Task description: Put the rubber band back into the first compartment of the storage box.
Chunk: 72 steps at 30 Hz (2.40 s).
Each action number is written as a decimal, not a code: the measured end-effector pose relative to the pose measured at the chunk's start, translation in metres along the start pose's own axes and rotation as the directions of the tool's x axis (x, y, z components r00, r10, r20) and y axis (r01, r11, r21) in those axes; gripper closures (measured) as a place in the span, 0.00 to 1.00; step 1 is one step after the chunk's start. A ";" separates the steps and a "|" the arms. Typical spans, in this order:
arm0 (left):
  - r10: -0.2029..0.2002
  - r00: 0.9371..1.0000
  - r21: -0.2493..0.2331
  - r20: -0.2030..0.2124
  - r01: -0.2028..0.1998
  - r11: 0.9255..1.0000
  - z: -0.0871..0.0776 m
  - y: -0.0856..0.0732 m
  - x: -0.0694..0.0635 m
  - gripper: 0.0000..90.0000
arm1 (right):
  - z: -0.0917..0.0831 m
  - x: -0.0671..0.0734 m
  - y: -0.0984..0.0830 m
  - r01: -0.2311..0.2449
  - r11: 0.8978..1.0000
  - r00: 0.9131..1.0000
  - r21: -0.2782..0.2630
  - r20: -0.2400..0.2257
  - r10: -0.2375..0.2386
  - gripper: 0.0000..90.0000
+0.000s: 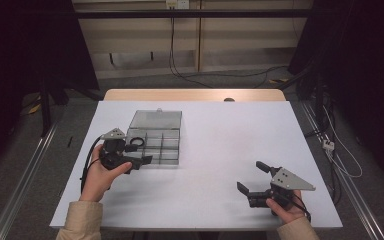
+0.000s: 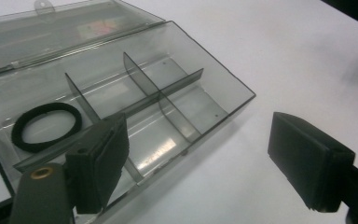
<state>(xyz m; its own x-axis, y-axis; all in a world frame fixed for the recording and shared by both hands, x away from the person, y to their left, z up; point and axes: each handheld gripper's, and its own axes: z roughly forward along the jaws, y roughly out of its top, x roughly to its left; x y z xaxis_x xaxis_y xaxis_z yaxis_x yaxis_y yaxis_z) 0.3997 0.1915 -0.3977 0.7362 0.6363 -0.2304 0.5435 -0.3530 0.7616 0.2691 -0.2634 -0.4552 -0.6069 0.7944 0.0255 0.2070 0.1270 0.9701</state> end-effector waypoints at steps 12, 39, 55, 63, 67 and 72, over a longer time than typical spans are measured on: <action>0.022 1.000 -0.005 0.005 -0.022 1.000 -0.004 -0.010 -0.004 0.22 | 0.000 0.000 0.000 0.000 1.000 1.000 -0.001 -0.002 0.000 0.04; 0.049 0.999 -0.019 -0.016 -0.050 0.999 -0.021 -0.033 -0.005 0.20 | 0.000 0.001 0.000 0.002 1.000 1.000 -0.002 -0.002 -0.002 0.04; 0.055 0.998 -0.021 -0.035 -0.055 0.998 -0.027 -0.045 0.000 0.19 | 0.000 0.002 0.000 0.003 1.000 1.000 -0.001 -0.001 -0.003 0.04; 0.067 0.997 -0.021 -0.043 -0.068 0.997 -0.029 -0.052 0.001 0.18 | 0.000 0.002 0.000 0.005 1.000 1.000 -0.001 -0.002 -0.005 0.04; 0.077 0.996 -0.011 -0.053 -0.078 0.997 -0.029 -0.055 0.002 0.17 | 0.000 0.002 0.000 0.004 1.000 1.000 -0.001 -0.002 -0.004 0.04; 0.073 0.996 -0.018 -0.059 -0.074 0.997 -0.030 -0.060 0.004 0.17 | 0.000 0.002 0.000 0.003 1.000 1.000 0.000 -0.002 -0.003 0.04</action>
<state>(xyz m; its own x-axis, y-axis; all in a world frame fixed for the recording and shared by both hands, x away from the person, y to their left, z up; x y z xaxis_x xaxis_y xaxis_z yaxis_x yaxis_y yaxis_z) 0.3576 0.2360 -0.4263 0.7486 0.6485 -0.1382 0.4805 -0.3869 0.7871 0.2681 -0.2613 -0.4549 -0.6091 0.7928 0.0229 0.2049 0.1294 0.9702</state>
